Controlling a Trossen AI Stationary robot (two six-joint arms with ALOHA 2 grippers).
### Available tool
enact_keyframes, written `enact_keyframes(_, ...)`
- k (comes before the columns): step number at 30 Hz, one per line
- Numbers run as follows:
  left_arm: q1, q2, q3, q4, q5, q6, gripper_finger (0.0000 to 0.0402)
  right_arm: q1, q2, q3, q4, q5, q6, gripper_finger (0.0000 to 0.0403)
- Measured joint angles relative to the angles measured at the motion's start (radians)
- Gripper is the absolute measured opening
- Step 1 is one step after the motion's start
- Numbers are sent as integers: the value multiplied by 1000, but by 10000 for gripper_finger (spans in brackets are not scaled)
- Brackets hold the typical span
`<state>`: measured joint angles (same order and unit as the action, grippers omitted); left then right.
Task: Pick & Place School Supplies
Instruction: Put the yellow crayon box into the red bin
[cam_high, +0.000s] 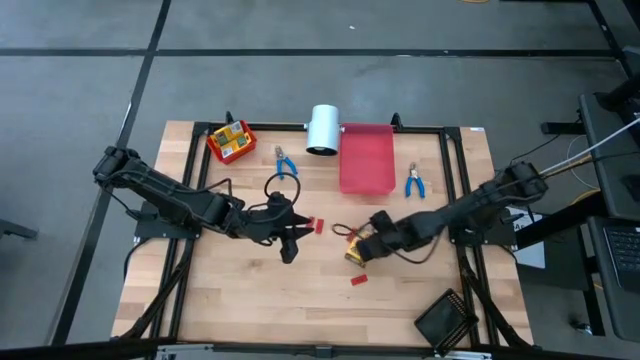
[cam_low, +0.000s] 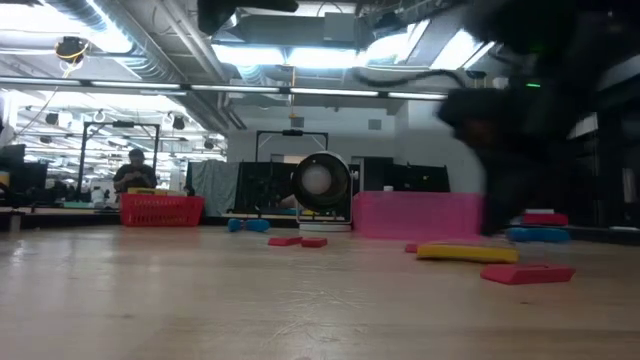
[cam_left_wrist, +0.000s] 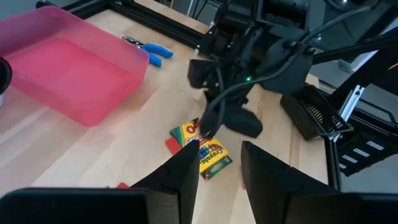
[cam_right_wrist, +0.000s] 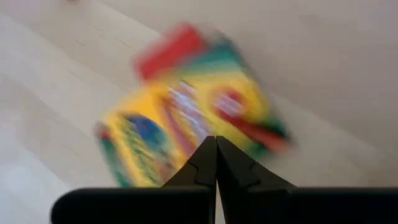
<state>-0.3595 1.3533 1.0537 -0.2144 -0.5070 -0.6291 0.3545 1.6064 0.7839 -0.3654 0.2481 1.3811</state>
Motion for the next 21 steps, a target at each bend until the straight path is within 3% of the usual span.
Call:
enact_keyframes(8, -52, -13, 0, -143, -45, -120, 113, -98, 224, 271, 24, 4, -213, 4)
enact_keyframes(12, -118, -57, 0, -235, -154, -193, 113, -75, 181, 302, -65, 84, -209, 4)
enact_keyframes(17, -178, -103, 0, -346, -234, -277, 113, 21, 85, 300, -379, 147, -104, 4)
enact_keyframes(21, -211, -108, 0, -372, -261, -304, 113, 75, 73, 245, -464, 56, -27, 4)
